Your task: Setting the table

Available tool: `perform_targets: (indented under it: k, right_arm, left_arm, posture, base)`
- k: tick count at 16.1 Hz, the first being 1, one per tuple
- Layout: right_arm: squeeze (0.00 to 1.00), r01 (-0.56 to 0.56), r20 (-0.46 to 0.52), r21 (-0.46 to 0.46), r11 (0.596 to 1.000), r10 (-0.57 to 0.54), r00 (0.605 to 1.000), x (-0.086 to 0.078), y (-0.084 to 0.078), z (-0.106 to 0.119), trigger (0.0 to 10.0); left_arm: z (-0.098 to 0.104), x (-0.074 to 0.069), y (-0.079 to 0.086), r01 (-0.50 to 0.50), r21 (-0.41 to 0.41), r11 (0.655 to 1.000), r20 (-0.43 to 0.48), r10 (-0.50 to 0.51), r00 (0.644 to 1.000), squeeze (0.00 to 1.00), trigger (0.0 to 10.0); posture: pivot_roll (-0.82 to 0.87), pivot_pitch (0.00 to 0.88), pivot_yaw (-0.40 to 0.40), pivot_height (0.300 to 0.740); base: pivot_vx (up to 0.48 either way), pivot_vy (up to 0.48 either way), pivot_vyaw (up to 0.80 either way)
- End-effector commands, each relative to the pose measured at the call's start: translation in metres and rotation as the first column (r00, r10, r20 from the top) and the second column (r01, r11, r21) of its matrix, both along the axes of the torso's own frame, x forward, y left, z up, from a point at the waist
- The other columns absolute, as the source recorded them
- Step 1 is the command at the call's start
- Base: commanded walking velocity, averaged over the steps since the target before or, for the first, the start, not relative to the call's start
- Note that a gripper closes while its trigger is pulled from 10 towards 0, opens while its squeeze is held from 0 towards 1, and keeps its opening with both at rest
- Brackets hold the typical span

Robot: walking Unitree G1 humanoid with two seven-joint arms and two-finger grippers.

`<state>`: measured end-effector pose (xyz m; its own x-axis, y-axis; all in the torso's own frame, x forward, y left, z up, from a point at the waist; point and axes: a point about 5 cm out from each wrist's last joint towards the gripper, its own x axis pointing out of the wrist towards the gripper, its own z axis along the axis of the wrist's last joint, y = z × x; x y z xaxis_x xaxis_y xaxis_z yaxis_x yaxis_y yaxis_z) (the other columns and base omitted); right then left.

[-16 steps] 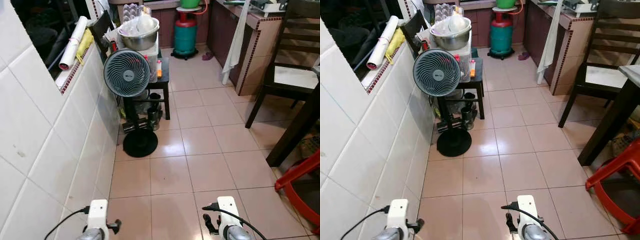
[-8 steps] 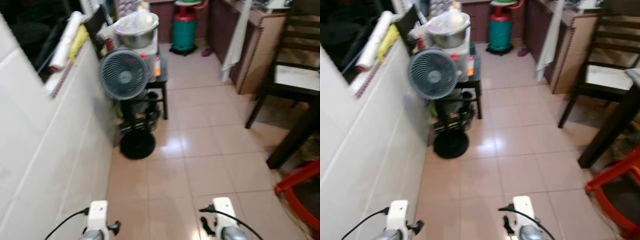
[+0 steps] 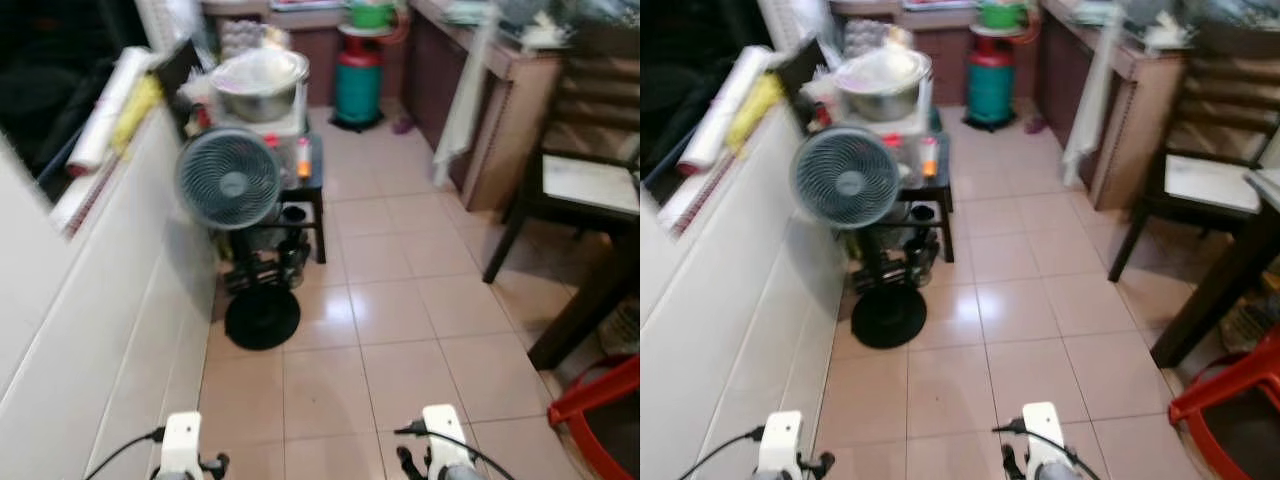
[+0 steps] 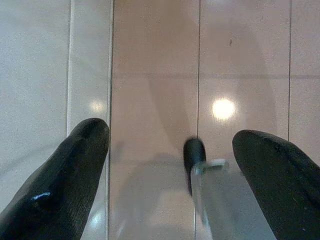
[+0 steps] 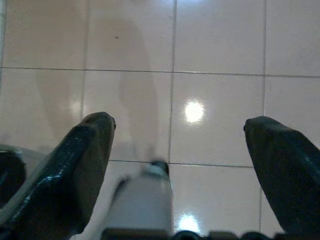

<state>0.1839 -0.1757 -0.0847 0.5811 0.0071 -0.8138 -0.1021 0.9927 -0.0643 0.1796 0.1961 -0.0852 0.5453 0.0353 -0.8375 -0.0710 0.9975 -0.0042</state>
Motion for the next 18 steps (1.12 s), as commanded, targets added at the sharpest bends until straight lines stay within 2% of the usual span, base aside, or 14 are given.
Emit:
perform_targets:
  k: [1, 11, 15, 17, 18]
  right_arm:
    - [0.00, 0.004, -0.007, -0.024, 1.000, -0.005, 1.000, 0.000, -0.009, 0.001, 10.0]
    - [0.00, -0.106, -0.016, -0.049, 0.993, 0.105, 0.994, 0.010, -0.002, 0.005, 10.0]
    - [0.00, -0.103, -0.016, -0.049, 0.994, 0.102, 0.995, 0.011, 0.000, 0.005, 10.0]
    - [0.00, -0.091, -0.019, -0.048, 0.995, 0.090, 0.996, 0.010, -0.001, 0.004, 10.0]
    - [0.00, -0.081, -0.014, -0.045, 0.996, 0.080, 0.997, 0.010, 0.000, 0.004, 10.0]
  left_arm:
    - [-0.002, -0.003, -0.005, -0.011, -0.008, 1.000, -0.015, 0.011, 1.000, 0.00, 10.0]
    - [-0.006, -0.013, 0.000, -0.086, 0.005, 0.996, -0.023, 0.086, 0.996, 0.00, 10.0]
    - [-0.006, -0.017, 0.007, -0.073, 0.030, 0.997, -0.028, 0.074, 0.997, 0.00, 10.0]
    - [-0.005, -0.015, 0.009, -0.057, 0.037, 0.998, -0.024, 0.058, 0.998, 0.00, 10.0]
    - [-0.003, -0.008, 0.007, -0.027, 0.044, 0.999, -0.012, 0.027, 1.000, 0.00, 10.0]
  posture:
    - [-0.06, 0.000, 0.041, 0.740]
    - [0.04, 0.000, -0.054, 0.740]
    - [0.03, 0.000, -0.029, 0.740]
    - [0.03, 0.000, -0.022, 0.740]
    - [0.01, 0.000, -0.007, 0.740]
  base:
    - [0.000, 0.000, 0.00]
    - [0.000, 0.000, 0.00]
    - [0.000, 0.000, 0.00]
    - [0.000, 0.000, 0.53]
    - [0.000, 0.000, 0.58]
